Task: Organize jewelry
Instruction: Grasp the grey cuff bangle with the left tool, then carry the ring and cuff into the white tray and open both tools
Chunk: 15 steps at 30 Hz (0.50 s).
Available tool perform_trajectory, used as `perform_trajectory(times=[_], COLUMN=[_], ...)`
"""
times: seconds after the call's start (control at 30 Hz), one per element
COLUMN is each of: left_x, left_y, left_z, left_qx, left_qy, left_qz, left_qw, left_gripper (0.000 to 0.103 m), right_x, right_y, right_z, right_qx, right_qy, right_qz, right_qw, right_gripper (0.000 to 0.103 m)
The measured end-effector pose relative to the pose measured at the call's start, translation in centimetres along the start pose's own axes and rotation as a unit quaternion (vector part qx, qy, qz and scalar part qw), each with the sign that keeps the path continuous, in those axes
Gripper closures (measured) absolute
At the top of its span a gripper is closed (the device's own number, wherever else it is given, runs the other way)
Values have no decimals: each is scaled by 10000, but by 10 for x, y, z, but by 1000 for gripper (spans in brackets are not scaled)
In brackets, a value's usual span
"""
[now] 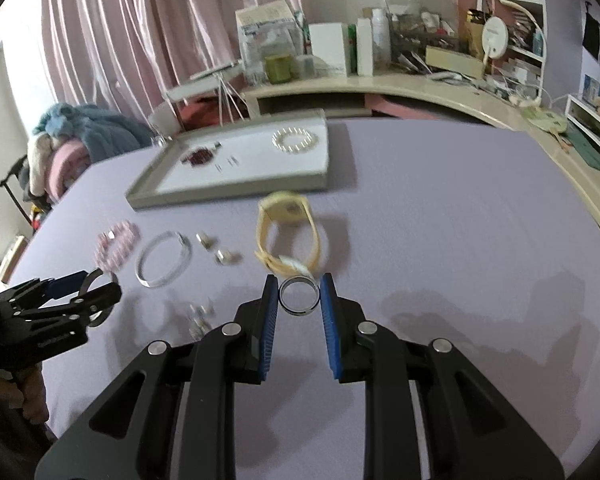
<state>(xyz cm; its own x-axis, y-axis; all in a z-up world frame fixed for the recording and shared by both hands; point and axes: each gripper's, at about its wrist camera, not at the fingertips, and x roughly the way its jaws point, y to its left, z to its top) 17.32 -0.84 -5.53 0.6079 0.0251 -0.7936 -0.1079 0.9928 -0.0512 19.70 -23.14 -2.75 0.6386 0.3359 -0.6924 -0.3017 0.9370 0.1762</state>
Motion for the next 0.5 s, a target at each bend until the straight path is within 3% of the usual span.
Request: perform_trajectory(times=[0.3,0.5], left_x=[-26,-29], left_y=[31,41], left_z=[39,82], left_qx=[-288,-245], left_qy=[-430,-683], left_qz=[119,83], left_qw=[9986,9973], left_gripper=[37,37], right_x=[9,23], right_y=[25,33], right_z=[39,87], right_qx=[-262,-377], right_qy=[-310,-584], right_qz=[355,391], right_qw=[9985,9968], right_gripper=[81,81])
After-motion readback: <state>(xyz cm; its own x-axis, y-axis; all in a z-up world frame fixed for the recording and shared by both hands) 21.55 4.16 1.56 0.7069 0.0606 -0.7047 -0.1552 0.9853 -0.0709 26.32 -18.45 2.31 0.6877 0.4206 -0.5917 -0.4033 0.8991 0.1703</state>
